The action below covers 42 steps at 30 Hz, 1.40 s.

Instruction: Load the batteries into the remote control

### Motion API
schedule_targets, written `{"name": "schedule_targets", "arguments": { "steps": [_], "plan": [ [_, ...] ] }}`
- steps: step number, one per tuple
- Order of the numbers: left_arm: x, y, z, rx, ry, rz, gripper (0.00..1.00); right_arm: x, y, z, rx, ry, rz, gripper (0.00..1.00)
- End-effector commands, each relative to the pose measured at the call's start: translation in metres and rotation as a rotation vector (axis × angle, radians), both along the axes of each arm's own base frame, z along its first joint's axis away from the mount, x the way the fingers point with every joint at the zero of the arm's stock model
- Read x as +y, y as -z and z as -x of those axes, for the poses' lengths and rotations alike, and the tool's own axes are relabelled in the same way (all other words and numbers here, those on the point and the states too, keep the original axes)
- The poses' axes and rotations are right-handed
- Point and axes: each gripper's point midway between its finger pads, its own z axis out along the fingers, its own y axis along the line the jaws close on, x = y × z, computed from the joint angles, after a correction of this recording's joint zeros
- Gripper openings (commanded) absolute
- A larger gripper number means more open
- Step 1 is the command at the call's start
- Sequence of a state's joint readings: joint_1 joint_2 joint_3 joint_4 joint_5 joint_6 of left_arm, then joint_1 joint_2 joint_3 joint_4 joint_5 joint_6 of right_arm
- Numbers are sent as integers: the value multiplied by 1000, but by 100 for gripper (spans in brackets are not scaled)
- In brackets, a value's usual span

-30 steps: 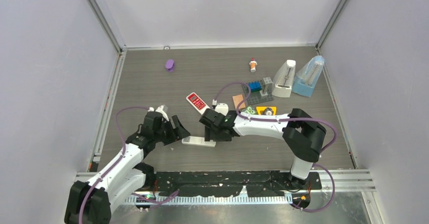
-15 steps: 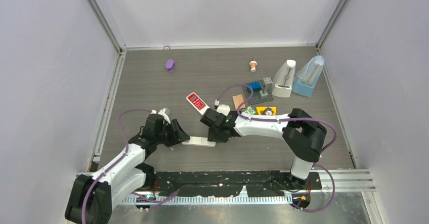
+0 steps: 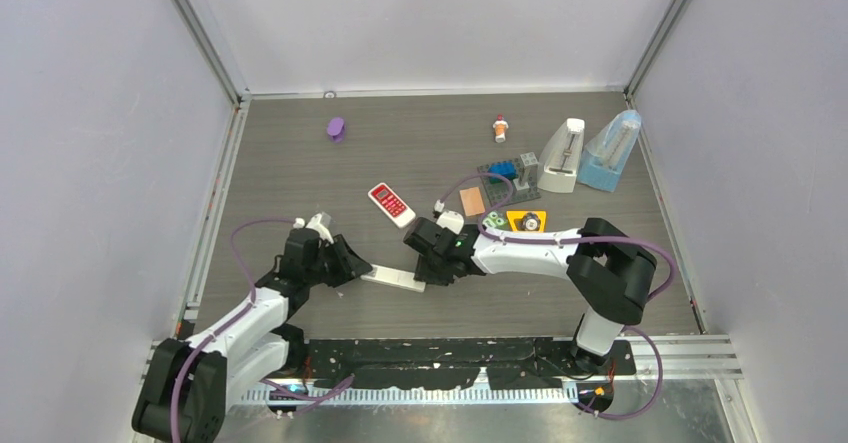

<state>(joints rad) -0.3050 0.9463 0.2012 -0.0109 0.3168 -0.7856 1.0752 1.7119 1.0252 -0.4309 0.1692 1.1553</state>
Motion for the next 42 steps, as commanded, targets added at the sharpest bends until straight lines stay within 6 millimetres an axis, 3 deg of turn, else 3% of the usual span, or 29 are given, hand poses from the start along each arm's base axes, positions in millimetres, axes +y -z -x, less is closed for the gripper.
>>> {"name": "schedule_targets", "arguments": {
  "steps": [1, 10, 13, 16, 24, 29, 35, 42],
  "plan": [
    [-32, -1, 31, 89, 135, 178, 30, 14, 27, 12, 57, 6, -41, 29],
    [-39, 7, 40, 123, 166, 204, 18, 22, 35, 12, 75, 9, -42, 26],
    [-38, 5, 35, 113, 159, 186, 20, 20, 33, 10, 63, 7, -38, 33],
    [-33, -4, 23, 85, 150, 121, 26, 16, 17, 3, 3, -5, -40, 50],
    [-11, -55, -23, -23, 107, -91, 56, 0, -47, -18, -223, -99, -38, 75],
    [-3, -82, -45, -61, 66, -113, 65, 14, -76, -21, -350, -427, 7, 83],
    [18, -98, -53, -68, -40, -147, 72, 36, -58, -9, -398, -866, 63, 85],
    [35, -102, -42, -56, -110, -163, 79, 36, -32, -18, -441, -1010, 157, 84]
  ]
}}
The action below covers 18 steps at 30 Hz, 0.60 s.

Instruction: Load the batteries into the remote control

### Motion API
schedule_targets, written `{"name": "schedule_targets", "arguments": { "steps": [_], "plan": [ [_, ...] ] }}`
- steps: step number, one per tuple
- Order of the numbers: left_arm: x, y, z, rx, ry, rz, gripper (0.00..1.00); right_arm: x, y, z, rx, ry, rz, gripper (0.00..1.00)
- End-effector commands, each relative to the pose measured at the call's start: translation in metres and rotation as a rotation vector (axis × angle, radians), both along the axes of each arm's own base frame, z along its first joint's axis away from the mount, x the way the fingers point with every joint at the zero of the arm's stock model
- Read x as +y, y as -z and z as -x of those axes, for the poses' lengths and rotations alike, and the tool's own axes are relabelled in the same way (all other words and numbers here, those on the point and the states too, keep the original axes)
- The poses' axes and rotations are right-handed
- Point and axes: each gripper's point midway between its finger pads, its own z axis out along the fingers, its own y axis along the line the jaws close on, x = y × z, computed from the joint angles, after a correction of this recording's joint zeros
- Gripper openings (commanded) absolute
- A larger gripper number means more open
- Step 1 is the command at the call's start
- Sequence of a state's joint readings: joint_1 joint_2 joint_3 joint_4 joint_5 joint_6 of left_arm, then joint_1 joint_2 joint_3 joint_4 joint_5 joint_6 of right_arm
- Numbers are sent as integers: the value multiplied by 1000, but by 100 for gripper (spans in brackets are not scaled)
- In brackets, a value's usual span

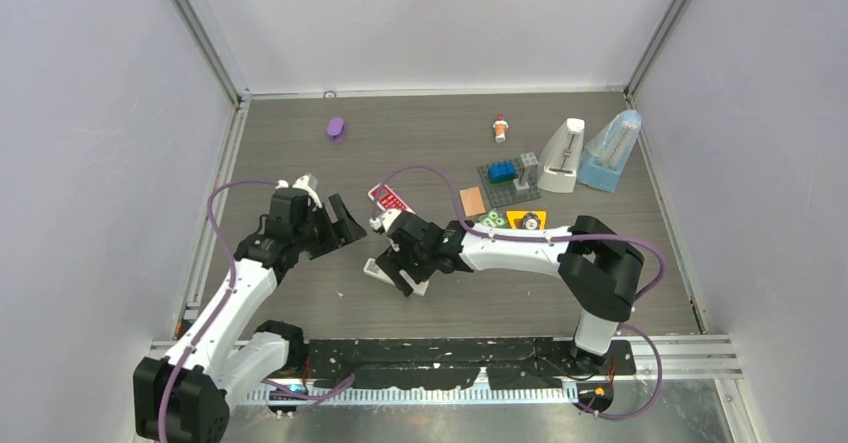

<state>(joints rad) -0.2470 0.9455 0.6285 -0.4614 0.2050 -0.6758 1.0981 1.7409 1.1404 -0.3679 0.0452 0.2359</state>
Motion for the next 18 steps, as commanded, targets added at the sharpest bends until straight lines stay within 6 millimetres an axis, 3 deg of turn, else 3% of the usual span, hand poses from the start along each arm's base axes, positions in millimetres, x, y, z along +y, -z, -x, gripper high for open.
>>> {"name": "schedule_targets", "arguments": {
  "steps": [1, 4, 7, 10, 18],
  "plan": [
    [11, -10, 3, -7, -50, -15, 80, 11, -6, -10, -105, -144, 1, 84],
    [13, -7, 5, 6, -61, 0, 81, 15, 4, -9, -97, -168, 3, 81],
    [13, -5, 7, 22, -62, 20, 80, 17, 12, -6, -87, -187, 22, 66],
    [14, -2, 9, 37, -68, 26, 79, 16, 22, -6, -75, -185, 47, 59],
    [21, -1, 12, 35, -85, 27, 78, 18, 23, -6, -71, -188, 47, 57]
  ]
}}
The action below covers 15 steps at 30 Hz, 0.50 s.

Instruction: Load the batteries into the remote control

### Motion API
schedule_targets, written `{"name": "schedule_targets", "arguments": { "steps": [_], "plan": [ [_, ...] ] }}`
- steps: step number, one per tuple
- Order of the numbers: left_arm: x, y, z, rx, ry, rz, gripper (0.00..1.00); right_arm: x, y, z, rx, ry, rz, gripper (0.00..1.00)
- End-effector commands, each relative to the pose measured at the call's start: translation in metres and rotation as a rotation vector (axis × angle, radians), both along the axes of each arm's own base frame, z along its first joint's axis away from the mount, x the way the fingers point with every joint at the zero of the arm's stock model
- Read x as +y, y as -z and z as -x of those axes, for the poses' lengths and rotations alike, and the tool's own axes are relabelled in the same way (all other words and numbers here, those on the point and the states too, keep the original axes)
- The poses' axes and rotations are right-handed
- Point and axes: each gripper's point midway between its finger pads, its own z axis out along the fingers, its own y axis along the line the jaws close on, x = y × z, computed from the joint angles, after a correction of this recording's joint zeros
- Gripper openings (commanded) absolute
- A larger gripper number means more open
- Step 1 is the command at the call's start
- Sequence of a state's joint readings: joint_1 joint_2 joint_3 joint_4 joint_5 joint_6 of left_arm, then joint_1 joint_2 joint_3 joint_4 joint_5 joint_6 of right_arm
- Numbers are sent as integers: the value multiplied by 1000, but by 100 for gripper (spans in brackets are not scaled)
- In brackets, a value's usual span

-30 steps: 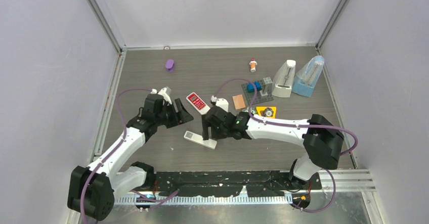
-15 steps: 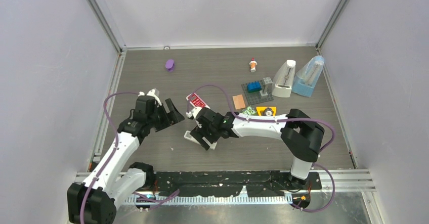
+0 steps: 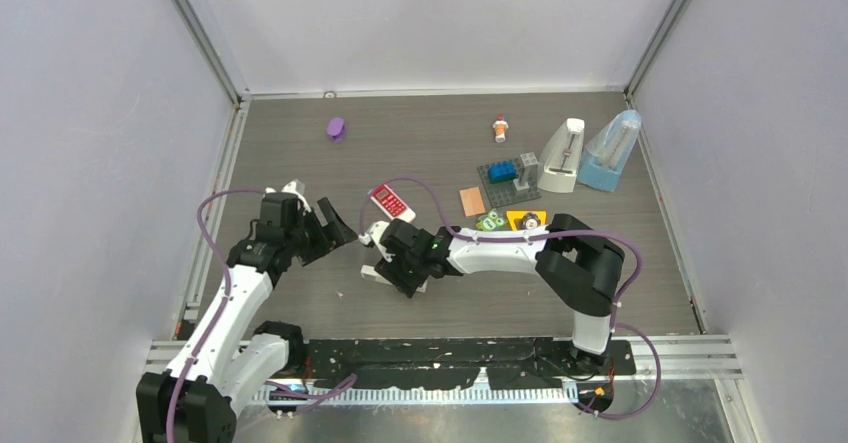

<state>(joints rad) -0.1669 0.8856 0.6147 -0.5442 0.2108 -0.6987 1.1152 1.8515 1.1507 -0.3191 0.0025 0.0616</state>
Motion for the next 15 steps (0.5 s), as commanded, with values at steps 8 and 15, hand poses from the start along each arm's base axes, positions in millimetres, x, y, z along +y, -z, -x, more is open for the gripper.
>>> {"name": "schedule_targets", "arguments": {
  "steps": [8, 15],
  "plan": [
    [2, -2, 4, -5, 6, 18, 78, 14, -22, -9, -45, 6, -66, 57],
    [3, 0, 6, -2, 4, 17, 78, 19, -50, -10, -106, 45, -168, 37]
  ]
}}
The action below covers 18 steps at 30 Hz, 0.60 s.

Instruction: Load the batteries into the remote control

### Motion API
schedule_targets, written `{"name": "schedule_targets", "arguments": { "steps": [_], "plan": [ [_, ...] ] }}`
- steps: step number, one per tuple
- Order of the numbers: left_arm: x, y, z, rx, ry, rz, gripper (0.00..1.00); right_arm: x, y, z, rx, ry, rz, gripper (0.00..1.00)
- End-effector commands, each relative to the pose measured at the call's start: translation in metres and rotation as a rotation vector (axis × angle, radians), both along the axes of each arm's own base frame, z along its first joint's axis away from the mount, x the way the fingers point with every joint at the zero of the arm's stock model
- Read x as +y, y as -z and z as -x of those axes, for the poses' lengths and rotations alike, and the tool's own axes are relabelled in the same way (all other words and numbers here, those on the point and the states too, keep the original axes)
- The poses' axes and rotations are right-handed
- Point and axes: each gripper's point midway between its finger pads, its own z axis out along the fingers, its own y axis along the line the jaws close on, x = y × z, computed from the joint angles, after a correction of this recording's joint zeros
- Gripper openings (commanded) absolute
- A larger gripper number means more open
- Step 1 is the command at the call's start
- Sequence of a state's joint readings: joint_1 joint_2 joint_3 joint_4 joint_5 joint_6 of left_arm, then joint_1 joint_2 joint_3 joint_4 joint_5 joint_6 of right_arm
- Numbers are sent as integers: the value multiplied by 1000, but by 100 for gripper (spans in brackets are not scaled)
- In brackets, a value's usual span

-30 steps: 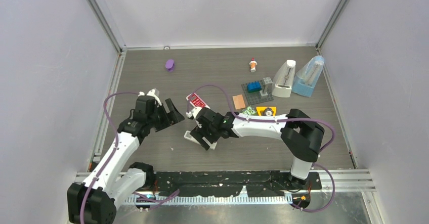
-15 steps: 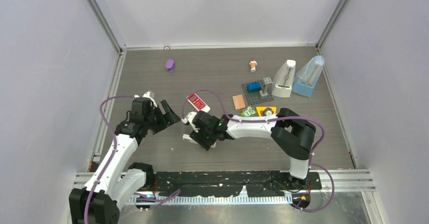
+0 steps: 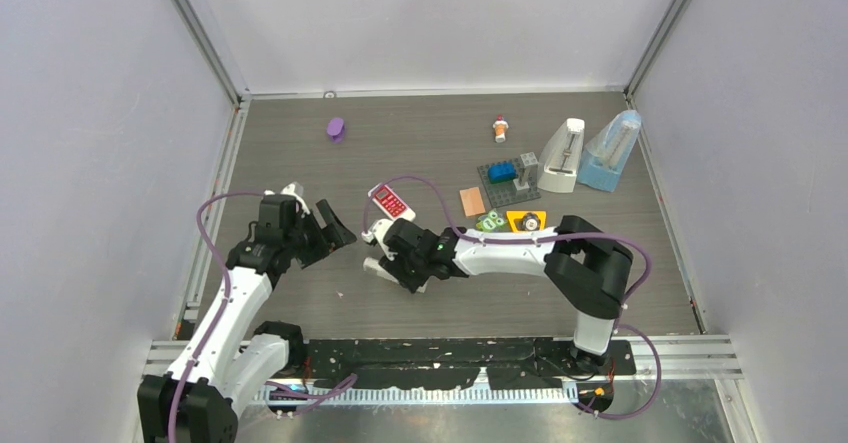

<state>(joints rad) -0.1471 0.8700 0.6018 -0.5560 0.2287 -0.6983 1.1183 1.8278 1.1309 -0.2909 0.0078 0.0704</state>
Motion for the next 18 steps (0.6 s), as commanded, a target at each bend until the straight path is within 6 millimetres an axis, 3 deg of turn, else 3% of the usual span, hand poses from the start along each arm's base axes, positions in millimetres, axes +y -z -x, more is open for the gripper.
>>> {"name": "schedule_targets", "arguments": {
  "steps": [1, 4, 10, 14, 18],
  "plan": [
    [0, -1, 2, -10, 11, 5, 78, 16, -51, -14, -119, 55, -151, 34],
    [2, -1, 4, -7, 8, -2, 78, 9, -67, -30, -196, 142, -167, 25],
    [5, -1, 7, -14, -5, -15, 78, -14, -106, -80, -306, 361, -197, 23],
    [5, 2, 9, -5, -5, -14, 78, -42, -116, -128, -376, 541, -154, 23],
    [3, 6, 12, 10, 3, 1, 78, -59, -112, -174, -477, 619, -55, 23]
  ]
}}
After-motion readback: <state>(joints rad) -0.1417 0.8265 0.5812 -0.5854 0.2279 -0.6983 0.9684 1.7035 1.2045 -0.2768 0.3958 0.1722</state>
